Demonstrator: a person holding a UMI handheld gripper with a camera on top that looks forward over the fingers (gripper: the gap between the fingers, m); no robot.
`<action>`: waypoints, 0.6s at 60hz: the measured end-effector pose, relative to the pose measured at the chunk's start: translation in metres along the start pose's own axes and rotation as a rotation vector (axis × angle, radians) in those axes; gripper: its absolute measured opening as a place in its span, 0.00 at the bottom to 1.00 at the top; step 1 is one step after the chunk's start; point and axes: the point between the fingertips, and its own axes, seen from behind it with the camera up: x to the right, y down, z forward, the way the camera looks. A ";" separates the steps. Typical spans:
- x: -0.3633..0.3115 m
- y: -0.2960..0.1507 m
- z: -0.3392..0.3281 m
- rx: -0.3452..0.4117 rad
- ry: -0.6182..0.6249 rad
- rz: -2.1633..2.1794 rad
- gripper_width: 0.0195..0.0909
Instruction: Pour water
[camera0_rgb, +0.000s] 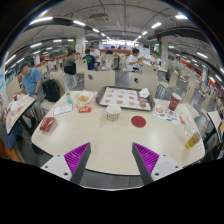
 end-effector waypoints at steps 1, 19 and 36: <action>0.001 -0.001 0.000 0.002 0.003 0.001 0.92; 0.088 0.015 0.004 -0.018 0.064 0.034 0.92; 0.226 0.066 0.015 -0.043 0.130 0.097 0.92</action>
